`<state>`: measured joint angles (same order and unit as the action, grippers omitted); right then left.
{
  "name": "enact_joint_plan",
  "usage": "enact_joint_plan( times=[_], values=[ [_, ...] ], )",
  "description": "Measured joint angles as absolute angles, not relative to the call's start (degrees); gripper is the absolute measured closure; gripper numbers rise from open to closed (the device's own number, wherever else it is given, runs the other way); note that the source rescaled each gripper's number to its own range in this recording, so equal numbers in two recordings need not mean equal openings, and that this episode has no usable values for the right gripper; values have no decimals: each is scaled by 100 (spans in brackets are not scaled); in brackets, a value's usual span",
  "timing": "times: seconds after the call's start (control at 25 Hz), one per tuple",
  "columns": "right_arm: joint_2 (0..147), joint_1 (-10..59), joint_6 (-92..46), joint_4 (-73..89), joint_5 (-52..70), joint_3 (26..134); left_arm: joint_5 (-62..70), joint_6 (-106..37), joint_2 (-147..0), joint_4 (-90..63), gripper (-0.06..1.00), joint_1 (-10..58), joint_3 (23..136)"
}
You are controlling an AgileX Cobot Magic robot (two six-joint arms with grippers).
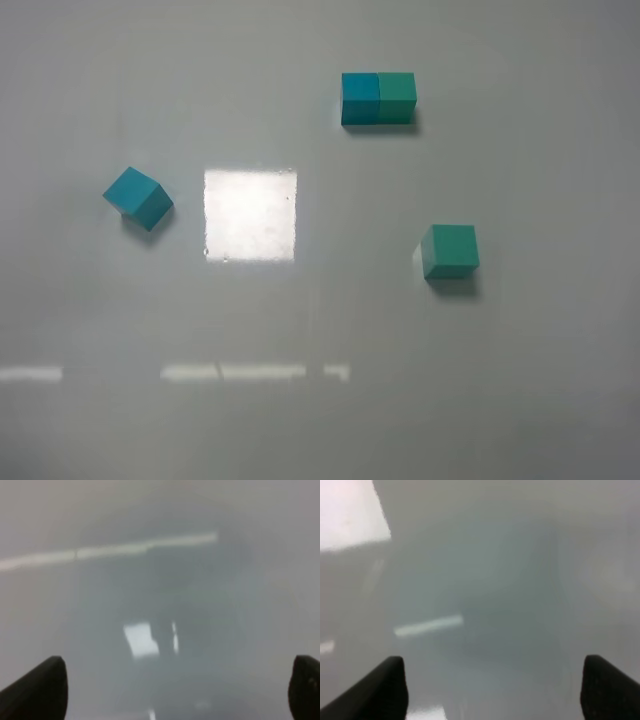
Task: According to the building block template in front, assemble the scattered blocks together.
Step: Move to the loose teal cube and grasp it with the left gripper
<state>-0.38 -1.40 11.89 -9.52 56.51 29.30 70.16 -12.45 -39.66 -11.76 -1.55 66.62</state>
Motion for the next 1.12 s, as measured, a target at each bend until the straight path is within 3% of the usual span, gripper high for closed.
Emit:
enact_joint_plan(
  times=[0.2, 0.32, 0.44, 0.6, 0.76, 1.12],
  values=[
    [-38, -140, 1189, -952, 5651, 2930, 7012, -1840, -5265, -1791, -5, -96, 8041],
    [-38, -140, 1189, -952, 5651, 2930, 7012, -1969, -5882, -1891, -5, 284, 8753],
    [-38, -140, 1189, -952, 5651, 2930, 7012, -1901, -6481, -1649, -5, 1141, 9270],
    [-38, -140, 1183, -952, 5651, 2930, 7012, -1458, -7428, -276, -6, 2862, 9790],
    [-38, -140, 1189, -952, 5651, 2930, 7017, -1583, -8329, 701, -6, 4104, 10280],
    [-38, -140, 1189, -952, 5651, 2930, 7012, -2530, -9798, 738, -6, 5131, 11219]
  ],
)
